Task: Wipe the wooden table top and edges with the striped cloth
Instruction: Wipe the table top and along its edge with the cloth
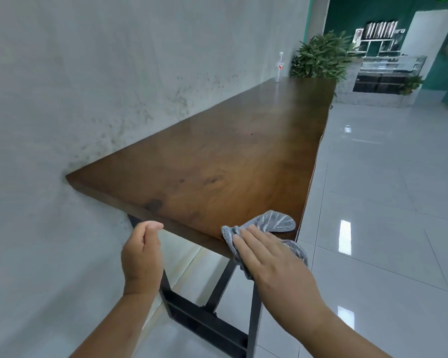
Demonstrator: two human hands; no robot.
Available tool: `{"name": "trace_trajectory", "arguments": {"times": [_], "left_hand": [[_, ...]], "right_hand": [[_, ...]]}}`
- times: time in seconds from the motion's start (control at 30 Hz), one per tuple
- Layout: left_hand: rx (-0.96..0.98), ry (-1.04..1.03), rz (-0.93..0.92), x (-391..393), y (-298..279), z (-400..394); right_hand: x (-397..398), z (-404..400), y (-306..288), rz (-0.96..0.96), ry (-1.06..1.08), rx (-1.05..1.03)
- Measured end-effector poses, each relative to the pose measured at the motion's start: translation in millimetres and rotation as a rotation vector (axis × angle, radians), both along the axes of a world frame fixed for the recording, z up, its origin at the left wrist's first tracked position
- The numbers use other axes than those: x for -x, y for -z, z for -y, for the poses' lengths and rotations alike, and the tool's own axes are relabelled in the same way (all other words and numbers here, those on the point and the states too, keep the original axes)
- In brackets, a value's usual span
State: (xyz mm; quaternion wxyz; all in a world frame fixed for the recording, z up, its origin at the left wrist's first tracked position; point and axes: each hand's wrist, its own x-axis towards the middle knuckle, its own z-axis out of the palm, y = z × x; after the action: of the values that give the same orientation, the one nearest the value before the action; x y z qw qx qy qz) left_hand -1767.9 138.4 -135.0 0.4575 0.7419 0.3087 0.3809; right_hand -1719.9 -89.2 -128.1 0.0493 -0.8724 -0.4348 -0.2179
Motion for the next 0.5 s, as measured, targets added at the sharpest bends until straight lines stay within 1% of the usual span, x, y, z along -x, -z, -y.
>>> {"name": "trace_trajectory", "arguments": {"times": [0.13,0.2,0.3,0.4,0.5], "left_hand": [[0.123,-0.040,-0.072,6.4,21.6,-7.5],[0.157,-0.041,-0.089,7.3,27.8,-5.9],[0.169,-0.024,-0.108,10.0,34.8,-0.9],[0.176,-0.008,-0.131,13.0,40.6,5.0],[0.192,-0.020,-0.128,14.3,42.8,10.1]], "right_hand": [[-5.8,-35.4,-14.6,-0.060,-0.036,0.076],[-6.4,-39.1,-18.0,-0.092,-0.061,0.095],[-5.8,-17.2,-17.7,-0.100,-0.073,0.108],[-7.1,11.5,-11.8,-0.115,-0.035,0.174],[-12.9,12.9,-12.1,-0.158,-0.063,0.221]]}}
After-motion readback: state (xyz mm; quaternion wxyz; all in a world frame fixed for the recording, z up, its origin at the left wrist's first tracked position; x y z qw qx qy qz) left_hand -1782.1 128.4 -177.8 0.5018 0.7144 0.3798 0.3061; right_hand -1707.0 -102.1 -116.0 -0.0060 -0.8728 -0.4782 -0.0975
